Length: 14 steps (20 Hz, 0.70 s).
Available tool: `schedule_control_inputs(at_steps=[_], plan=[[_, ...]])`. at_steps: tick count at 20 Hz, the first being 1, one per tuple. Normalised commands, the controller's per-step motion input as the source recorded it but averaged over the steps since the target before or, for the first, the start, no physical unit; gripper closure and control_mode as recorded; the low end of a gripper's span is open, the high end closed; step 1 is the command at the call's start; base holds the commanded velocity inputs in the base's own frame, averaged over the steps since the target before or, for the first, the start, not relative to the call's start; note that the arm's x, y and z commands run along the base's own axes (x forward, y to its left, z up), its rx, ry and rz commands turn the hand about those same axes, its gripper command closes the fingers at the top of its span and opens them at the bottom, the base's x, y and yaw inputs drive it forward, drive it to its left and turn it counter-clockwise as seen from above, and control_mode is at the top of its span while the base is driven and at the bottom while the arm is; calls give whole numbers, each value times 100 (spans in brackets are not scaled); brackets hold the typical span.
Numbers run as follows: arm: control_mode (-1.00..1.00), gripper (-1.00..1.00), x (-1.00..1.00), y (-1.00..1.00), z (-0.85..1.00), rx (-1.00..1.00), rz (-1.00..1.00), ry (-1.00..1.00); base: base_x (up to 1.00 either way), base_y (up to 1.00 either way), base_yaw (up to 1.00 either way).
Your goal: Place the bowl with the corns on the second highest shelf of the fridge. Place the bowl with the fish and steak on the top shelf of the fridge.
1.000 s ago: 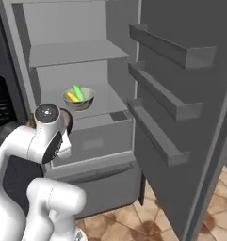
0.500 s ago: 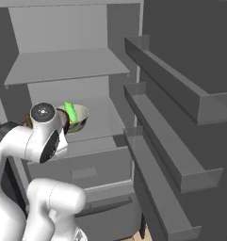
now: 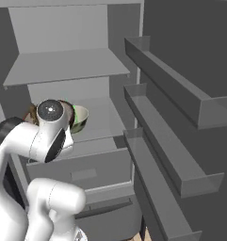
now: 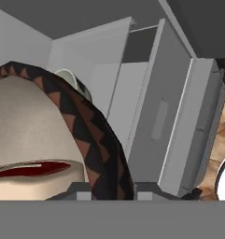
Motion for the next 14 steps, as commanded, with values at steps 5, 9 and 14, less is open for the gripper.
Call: schedule_control_inputs(at_steps=[5,9,14], plan=[[-100,100,11,-2,100,8,-8,-9,0,0,0],[-100,100,25,2,100,8,-12,-10,0,0,0],[-100,100,77,13,54,7,-9,-5,0,0,0]])
